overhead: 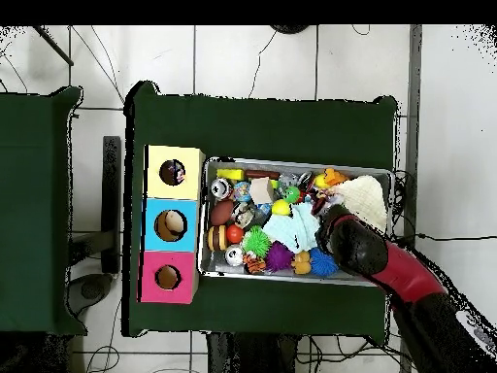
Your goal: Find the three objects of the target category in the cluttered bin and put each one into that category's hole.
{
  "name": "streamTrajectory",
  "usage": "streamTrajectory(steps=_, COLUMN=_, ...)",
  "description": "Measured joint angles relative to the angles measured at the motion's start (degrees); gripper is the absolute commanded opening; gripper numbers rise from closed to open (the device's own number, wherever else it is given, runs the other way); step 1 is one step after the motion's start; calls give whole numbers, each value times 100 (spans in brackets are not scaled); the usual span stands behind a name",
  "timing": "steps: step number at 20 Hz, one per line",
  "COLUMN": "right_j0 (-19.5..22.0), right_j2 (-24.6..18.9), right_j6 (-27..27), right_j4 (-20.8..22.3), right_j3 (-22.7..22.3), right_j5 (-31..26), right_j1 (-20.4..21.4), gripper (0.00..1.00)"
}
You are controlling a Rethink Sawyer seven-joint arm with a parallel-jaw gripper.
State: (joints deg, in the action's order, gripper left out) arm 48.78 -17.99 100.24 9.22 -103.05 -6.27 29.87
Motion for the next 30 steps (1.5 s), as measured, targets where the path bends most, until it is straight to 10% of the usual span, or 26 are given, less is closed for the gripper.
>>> streamTrajectory(steps=14, right_j0=-18, right_j2=0, right_j6=0, right_j4=165, right_j3=147, right_j5=795, right_j1=-748, gripper=100)
streamTrajectory(steps=15, right_j0=-31, right_j2=4, right_j6=0, right_j4=209, right_j3=151, right_j5=822, right_j1=-749, gripper=0)
streamTrajectory(steps=30, right_j0=-220, right_j2=177, right_j6=0, right_j4=239, right_j3=127, right_j5=819, right_j1=-552, gripper=0)
